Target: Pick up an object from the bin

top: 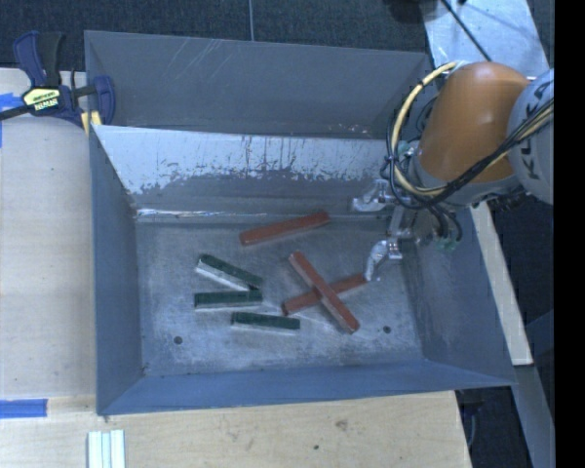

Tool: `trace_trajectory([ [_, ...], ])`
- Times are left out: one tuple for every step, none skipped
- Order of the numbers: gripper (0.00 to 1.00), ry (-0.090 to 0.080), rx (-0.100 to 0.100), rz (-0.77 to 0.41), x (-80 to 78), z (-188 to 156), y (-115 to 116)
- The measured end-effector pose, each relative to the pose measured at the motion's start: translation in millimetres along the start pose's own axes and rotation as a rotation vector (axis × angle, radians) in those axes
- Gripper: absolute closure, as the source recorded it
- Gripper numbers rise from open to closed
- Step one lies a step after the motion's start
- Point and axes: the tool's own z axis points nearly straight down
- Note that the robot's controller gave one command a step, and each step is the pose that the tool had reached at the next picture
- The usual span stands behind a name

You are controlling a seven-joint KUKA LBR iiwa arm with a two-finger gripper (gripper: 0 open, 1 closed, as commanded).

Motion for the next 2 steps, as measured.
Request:
trace_trajectory([
  [0.00,0.012,0.000,0.250,27.4,9.4,22.9],
  [0.00,0.004,0.000,0.180,38.9,25.2,34.8],
])
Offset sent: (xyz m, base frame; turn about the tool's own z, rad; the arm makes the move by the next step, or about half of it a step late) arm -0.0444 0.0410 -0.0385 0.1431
